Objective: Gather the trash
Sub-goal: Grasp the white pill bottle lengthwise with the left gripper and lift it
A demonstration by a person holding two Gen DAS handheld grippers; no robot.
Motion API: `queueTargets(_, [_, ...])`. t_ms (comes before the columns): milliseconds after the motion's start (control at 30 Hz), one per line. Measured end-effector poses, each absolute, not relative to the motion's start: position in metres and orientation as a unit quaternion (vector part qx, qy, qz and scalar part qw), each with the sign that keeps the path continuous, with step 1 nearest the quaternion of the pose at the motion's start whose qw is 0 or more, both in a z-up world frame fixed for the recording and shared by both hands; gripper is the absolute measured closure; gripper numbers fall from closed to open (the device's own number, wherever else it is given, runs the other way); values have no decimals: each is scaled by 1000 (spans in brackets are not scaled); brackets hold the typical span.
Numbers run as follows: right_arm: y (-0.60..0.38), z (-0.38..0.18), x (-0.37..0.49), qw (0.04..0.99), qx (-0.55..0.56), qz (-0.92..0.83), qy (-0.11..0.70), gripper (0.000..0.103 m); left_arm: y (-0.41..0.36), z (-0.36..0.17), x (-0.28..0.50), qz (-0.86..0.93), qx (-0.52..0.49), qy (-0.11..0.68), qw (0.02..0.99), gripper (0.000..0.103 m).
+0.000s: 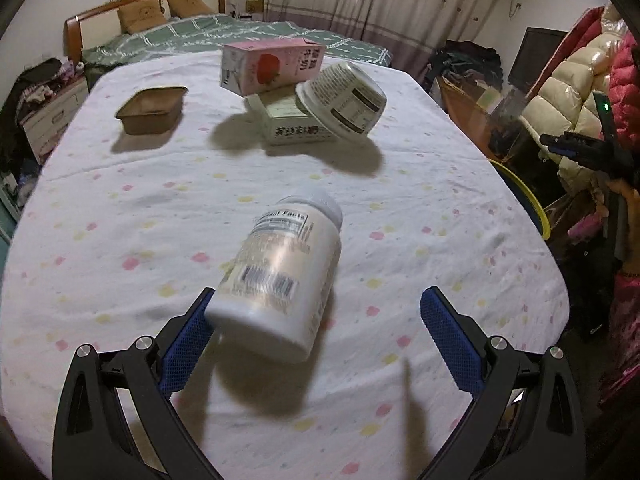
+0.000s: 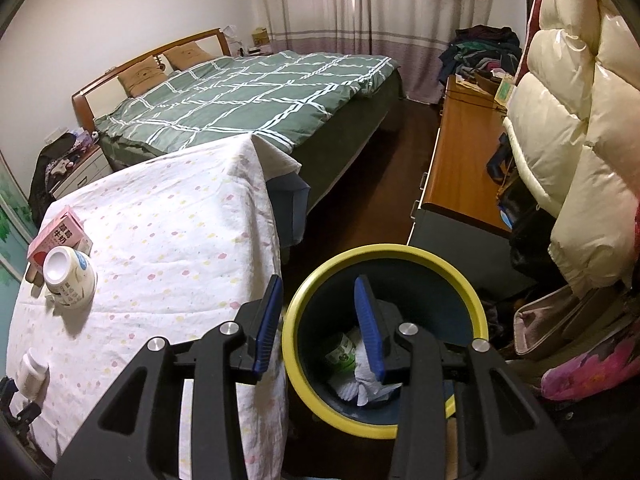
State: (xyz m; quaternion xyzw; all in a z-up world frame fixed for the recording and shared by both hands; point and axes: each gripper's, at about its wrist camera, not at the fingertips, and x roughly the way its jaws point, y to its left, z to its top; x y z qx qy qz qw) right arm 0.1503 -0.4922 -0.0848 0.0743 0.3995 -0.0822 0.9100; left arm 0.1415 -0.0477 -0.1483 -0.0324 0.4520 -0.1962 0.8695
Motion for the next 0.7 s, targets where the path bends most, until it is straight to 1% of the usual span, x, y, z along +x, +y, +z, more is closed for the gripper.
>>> queueTargets(167, [-492, -87, 148, 910, 77, -76, 400, 67, -71, -145, 152, -245, -75, 470, 845, 5])
queueTargets(333, [-492, -87, 146, 910, 78, -72, 400, 67, -102, -135, 150, -294, -58, 460, 836, 5])
queueTargets(400, [-494, -87, 145, 910, 78, -71, 400, 67, -107, -130, 148, -295, -36, 452, 841, 5])
queueTargets(500, [-495, -88, 144, 910, 78, -71, 401, 67, -111, -121, 152, -282, 30, 428, 858, 5])
queueTargets(600, [-497, -92, 145, 909, 79, -69, 402, 67, -122, -109, 155, -313, 104, 377, 865, 5])
queueTargets(667, [-497, -93, 146, 909, 81, -67, 403, 67, -138, -103, 156, -362, 168, 336, 853, 5])
queueTargets(700, [-496, -94, 145, 909, 83, -65, 403, 67, -145, -101, 157, -382, 184, 329, 844, 5])
